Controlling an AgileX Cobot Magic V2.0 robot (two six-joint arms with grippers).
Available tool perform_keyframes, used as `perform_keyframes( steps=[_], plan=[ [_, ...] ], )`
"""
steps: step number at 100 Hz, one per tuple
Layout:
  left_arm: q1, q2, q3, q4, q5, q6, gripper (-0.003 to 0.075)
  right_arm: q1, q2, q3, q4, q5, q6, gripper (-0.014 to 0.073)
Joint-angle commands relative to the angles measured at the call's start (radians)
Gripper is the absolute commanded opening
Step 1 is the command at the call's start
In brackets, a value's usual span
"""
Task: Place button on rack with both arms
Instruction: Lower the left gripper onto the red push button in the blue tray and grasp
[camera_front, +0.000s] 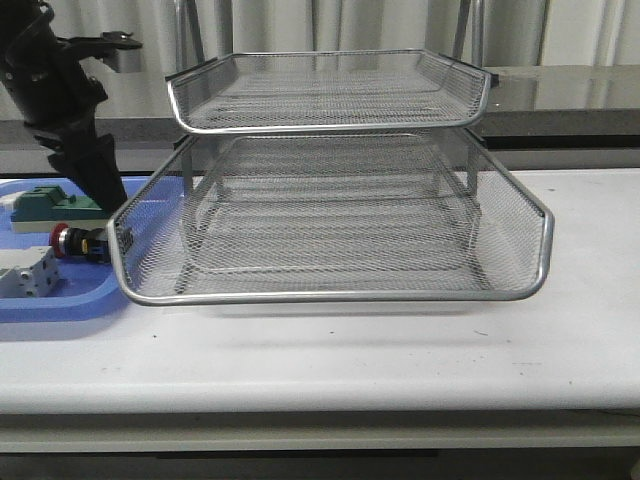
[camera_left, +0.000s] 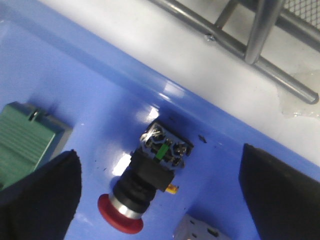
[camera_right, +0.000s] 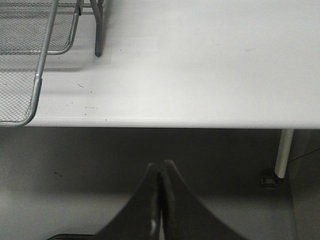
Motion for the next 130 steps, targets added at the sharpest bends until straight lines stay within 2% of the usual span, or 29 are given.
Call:
perform_keyframes(
  steps=[1,42,72,130],
  plan=[
    [-0.005,-0.039,-0.036,-0.016,-0.020,0.006,0.0617,0.002,0.002,-0.034,-0.007,-0.049,-0.005,-0.0068],
    [-0.007,-0.003,-0.038,-0.005,-0.038,0.137,0.0617,0.002,0.002,-0.034,-0.007,-0.049,-0.005,-0.0068],
    [-0.007,0.005,-0.038,0.055,-0.069,0.146,0.0617,0.002,0.002,-0.034,-0.007,-0.049,-0.005,-0.0068],
    [-0.007,0.076,-0.038,0.057,-0.067,0.162,0.0617,0.002,0.002,-0.034,-0.007,-0.049,-0.005,-0.0068]
  ],
)
